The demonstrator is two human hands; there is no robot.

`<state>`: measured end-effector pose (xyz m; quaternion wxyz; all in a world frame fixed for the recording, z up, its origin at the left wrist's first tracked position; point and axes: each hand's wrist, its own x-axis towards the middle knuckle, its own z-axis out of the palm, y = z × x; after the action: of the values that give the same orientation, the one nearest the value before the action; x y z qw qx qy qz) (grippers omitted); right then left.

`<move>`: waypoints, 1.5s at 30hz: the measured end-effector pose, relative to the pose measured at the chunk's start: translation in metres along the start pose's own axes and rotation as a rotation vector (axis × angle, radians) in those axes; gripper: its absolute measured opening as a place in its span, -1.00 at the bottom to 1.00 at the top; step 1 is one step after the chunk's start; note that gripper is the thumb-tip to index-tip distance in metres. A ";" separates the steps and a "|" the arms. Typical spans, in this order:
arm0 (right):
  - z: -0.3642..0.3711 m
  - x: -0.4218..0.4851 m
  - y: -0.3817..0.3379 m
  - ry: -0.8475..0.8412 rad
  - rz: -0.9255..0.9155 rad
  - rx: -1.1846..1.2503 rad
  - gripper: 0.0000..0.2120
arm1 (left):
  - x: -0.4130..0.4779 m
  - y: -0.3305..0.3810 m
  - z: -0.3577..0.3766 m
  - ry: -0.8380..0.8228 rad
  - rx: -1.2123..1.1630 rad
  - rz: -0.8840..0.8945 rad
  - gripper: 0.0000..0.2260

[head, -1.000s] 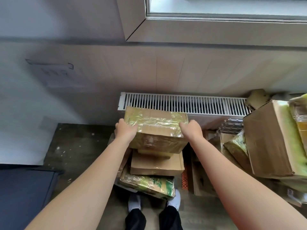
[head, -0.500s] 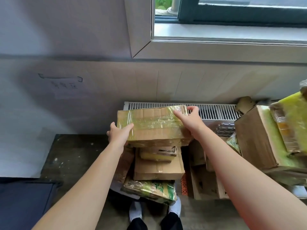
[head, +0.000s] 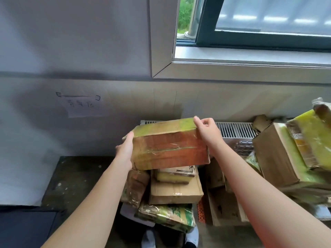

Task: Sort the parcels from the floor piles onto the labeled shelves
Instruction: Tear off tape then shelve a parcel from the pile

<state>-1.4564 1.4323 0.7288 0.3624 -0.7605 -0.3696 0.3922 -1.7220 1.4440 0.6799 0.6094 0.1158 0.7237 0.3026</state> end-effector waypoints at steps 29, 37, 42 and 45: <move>-0.010 -0.019 0.024 -0.136 -0.276 0.050 -0.12 | -0.045 0.006 0.050 0.319 0.650 0.439 -0.34; 0.004 -0.038 0.041 -0.039 -0.649 -0.239 -0.13 | -0.073 0.025 0.078 -0.207 -0.217 -0.010 -0.11; -0.006 -0.042 0.040 -0.100 -0.757 -0.223 -0.33 | -0.070 0.014 0.071 -0.249 -0.405 0.066 -0.66; -0.008 -0.043 0.033 -0.168 -0.598 -0.034 -0.51 | -0.065 0.006 0.063 -0.238 -0.458 0.138 -0.72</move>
<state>-1.4586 1.3788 0.7185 0.4173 -0.5888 -0.6121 0.3234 -1.6483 1.4322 0.7318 0.6784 0.0588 0.5500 0.4836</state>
